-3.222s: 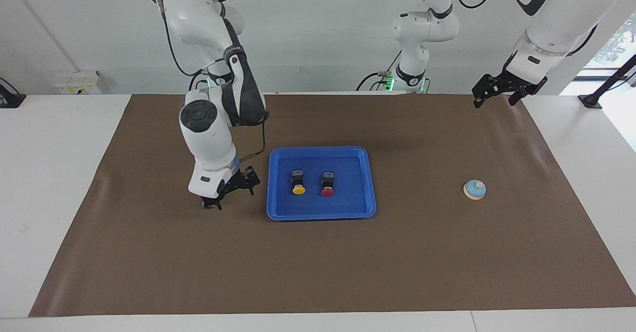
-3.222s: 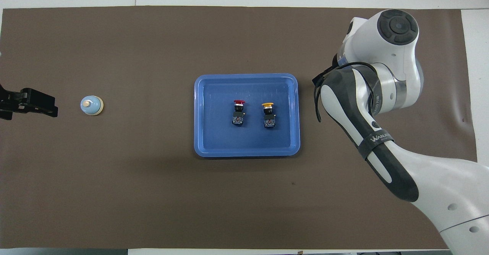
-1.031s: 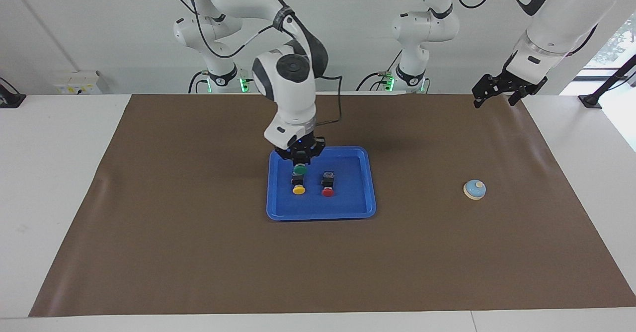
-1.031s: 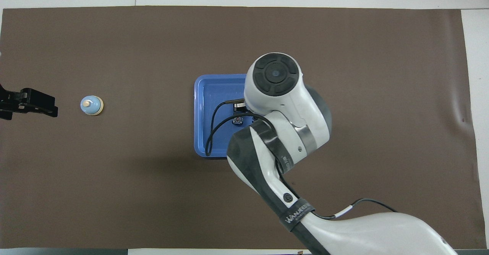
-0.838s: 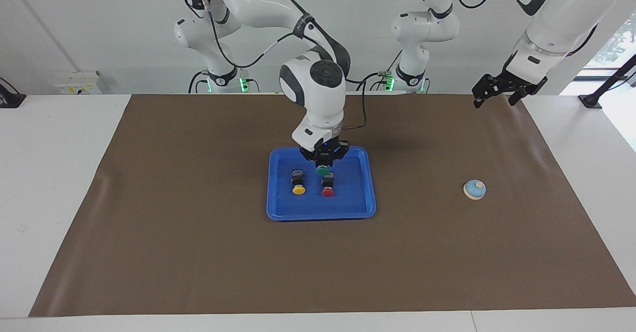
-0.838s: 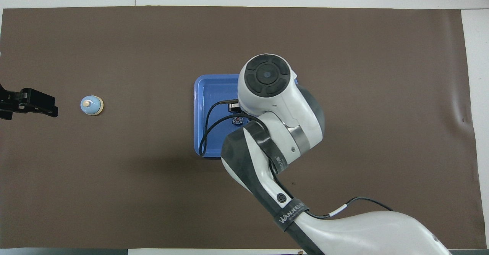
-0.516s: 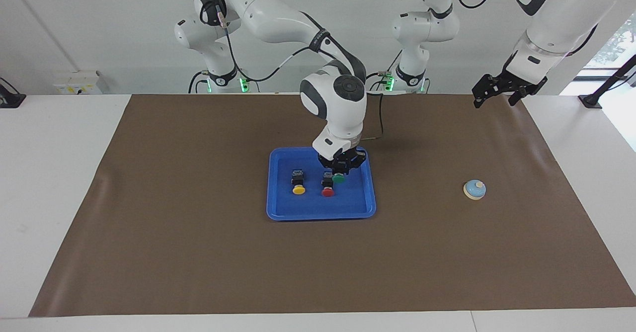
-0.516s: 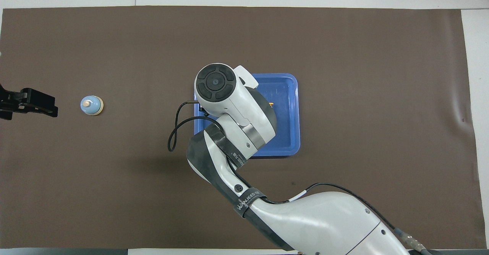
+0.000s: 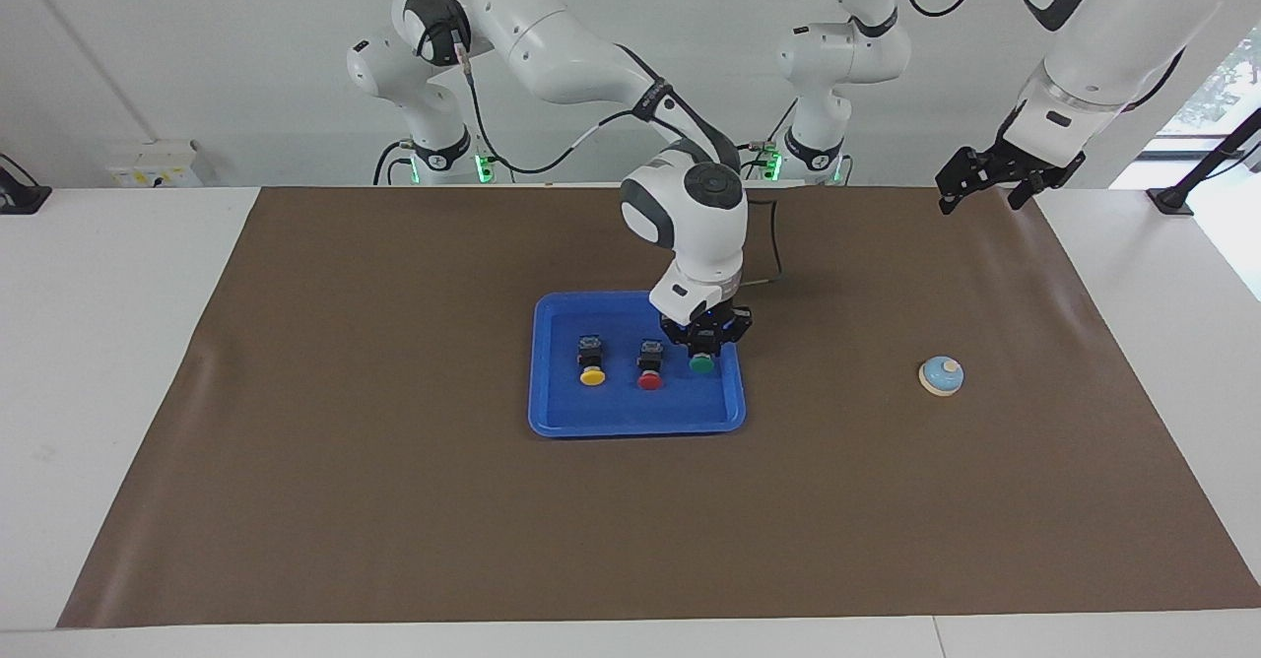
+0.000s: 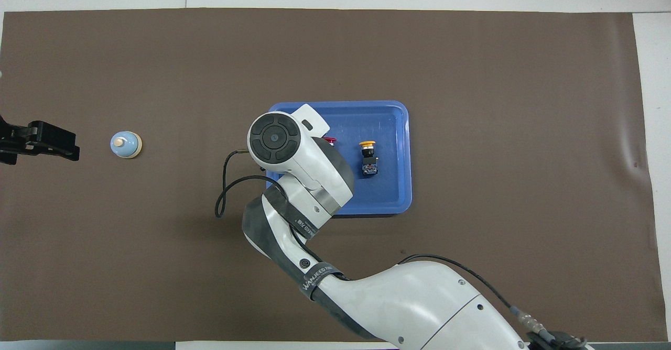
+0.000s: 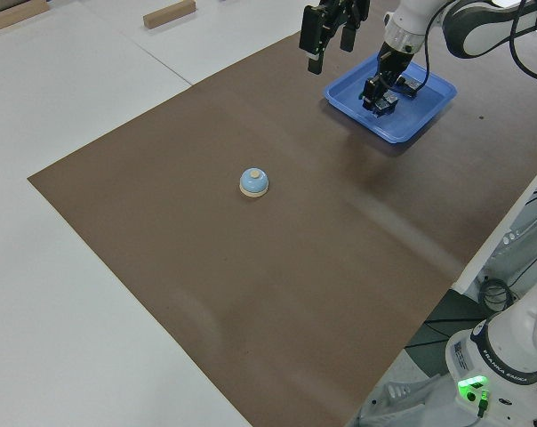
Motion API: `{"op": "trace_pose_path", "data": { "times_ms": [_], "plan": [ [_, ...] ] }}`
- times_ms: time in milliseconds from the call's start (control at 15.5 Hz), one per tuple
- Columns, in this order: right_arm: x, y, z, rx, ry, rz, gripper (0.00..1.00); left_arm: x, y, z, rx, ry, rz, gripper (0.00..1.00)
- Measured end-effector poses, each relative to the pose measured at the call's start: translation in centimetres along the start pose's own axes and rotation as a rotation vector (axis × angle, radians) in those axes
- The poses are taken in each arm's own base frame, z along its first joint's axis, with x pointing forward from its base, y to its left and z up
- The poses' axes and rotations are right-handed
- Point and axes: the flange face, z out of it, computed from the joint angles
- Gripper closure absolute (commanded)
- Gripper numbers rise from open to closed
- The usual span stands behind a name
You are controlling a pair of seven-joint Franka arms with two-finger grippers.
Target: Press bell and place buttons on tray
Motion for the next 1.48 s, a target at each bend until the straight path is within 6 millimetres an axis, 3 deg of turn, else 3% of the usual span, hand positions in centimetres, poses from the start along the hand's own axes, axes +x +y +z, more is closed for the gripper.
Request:
{"op": "trace_pose_path", "data": {
  "times_ms": [64, 193, 258, 580, 709, 838, 967, 1160, 1289, 1482],
  "plan": [
    [0.1, 0.1, 0.4, -0.002, -0.001, 0.001, 0.6, 0.0, 0.0, 0.0, 0.0, 0.0, 0.0, 0.0],
    [0.5, 0.7, 0.7, -0.008, -0.002, 0.01, 0.1, 0.0, 0.0, 0.0, 0.0, 0.0, 0.0, 0.0],
    [0.8, 1.0, 0.7, -0.01, 0.0, 0.016, 0.0, 0.0, 0.0, 0.0, 0.0, 0.0, 0.0, 0.0],
    [1.2, 1.4, 0.2, -0.008, 0.005, 0.023, 0.0, 0.0, 0.0, 0.0, 0.0, 0.0, 0.0, 0.0],
    [1.4, 1.6, -1.5, -0.018, 0.001, 0.022, 0.0, 0.0, 0.0, 0.0, 0.0, 0.0, 0.0, 0.0],
    [2.3, 3.6, -4.8, -0.053, -0.019, -0.016, 0.0, 0.0, 0.0, 0.0, 0.0, 0.0, 0.0, 0.0],
    [4.4, 8.3, -9.5, -0.086, -0.06, -0.078, 0.0, 0.0, 0.0, 0.0, 0.0, 0.0, 0.0, 0.0],
    [7.2, 18.5, -18.1, -0.108, -0.131, -0.156, 0.0, 0.0, 0.0, 0.0, 0.0, 0.0, 0.0, 0.0],
    [7.8, 25.7, -22.8, -0.105, -0.179, -0.209, 0.0, 0.0, 0.0, 0.0, 0.0, 0.0, 0.0, 0.0],
    [7.0, 34.1, -27.5, -0.085, -0.188, -0.239, 0.0, 0.0, 0.0, 0.0, 0.0, 0.0, 0.0, 0.0]
  ]
}}
